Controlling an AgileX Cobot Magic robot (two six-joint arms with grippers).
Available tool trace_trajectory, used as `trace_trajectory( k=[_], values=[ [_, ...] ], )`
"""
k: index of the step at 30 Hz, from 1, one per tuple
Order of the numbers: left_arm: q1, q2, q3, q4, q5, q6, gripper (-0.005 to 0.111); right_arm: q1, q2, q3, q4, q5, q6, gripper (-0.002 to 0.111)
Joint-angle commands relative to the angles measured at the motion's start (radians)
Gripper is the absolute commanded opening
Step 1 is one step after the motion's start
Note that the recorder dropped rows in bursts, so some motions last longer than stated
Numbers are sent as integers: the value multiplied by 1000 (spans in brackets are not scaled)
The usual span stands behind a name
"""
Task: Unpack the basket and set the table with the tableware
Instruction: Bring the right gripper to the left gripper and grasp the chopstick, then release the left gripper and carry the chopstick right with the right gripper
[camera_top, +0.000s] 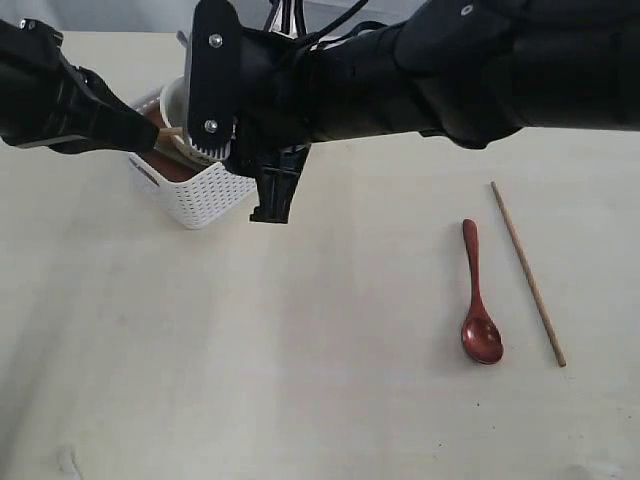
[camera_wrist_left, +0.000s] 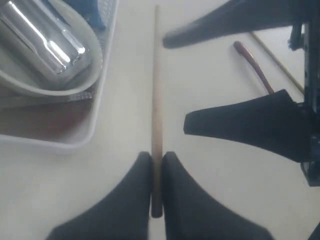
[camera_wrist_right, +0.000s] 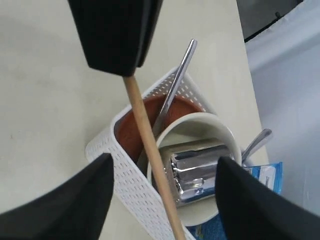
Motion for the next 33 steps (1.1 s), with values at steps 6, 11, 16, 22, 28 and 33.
trace_trajectory(
  k=[6, 11, 16, 22, 28, 33],
  values=[
    [-1, -9, 4, -32, 17, 14, 0, 3, -3, -6, 23, -14, 11, 57],
    [-1, -9, 4, -53, 29, 31, 0, 3, -3, -6, 23, -14, 11, 57],
    [-1, -9, 4, -67, 49, 44, 0, 3, 14, -6, 23, -10, 43, 45],
    [-1, -9, 4, -82, 54, 54, 0, 1, 76, -6, 23, -24, 55, 42],
    [-1, -9, 4, -78, 54, 62, 0, 1, 73, -6, 23, -24, 101, 12],
    [-1, -9, 4, -101, 14, 74, 4, 1, 73, -6, 23, -5, 127, 0]
  ],
)
